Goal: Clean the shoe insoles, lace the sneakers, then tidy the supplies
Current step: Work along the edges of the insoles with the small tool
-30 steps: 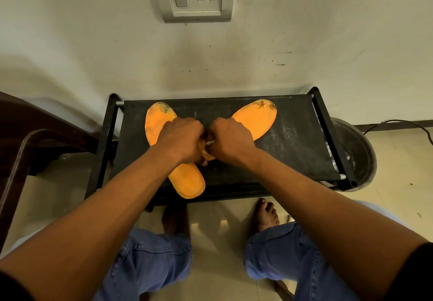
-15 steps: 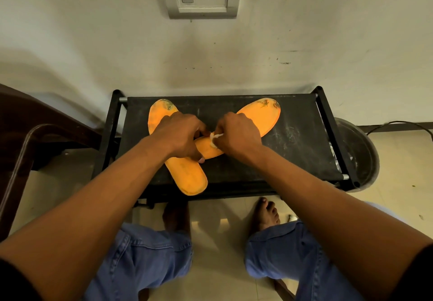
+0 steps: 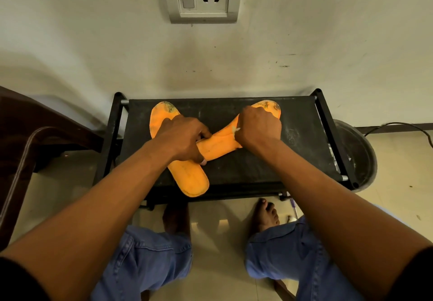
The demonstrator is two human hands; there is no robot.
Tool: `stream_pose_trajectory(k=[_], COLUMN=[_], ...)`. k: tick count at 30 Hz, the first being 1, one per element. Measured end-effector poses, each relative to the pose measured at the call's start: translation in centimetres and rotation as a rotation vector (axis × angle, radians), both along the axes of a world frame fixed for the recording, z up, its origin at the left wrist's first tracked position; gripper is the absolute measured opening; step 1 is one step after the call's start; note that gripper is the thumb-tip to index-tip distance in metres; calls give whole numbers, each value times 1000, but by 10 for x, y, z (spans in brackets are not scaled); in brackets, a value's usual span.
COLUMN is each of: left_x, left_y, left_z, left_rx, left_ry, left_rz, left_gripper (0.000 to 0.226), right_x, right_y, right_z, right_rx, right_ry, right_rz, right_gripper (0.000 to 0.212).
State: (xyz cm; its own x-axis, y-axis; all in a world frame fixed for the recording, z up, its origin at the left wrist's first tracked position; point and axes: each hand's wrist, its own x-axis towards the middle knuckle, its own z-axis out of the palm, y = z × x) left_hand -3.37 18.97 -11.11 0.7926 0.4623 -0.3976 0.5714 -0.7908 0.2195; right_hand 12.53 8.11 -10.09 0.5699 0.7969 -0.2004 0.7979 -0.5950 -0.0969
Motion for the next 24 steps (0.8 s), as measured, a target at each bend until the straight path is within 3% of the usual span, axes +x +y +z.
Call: stream_pose_trajectory(k=[5, 8, 15, 20, 24], left_x=[4, 5, 3, 5, 7], left_y=[-3, -4, -4, -6, -7], left_z=[-1, -2, -2, 1, 1], left_rx=[67, 69, 46, 70, 65], left_ry=[15, 26, 17, 25, 19], left_rz=[-3, 18, -6, 2, 30], left_gripper=[72, 60, 80, 76, 57], right_x=[-31, -49, -14, -22, -42], right_y=[0, -3, -2, 1, 1], right_z=[-6, -10, -3, -8, -15], right_rx=[47, 73, -10, 34, 29], right_ry=[191, 169, 25, 186, 250], right_rz=[133, 235, 82, 75, 171], right_gripper=[23, 20, 26, 25, 30])
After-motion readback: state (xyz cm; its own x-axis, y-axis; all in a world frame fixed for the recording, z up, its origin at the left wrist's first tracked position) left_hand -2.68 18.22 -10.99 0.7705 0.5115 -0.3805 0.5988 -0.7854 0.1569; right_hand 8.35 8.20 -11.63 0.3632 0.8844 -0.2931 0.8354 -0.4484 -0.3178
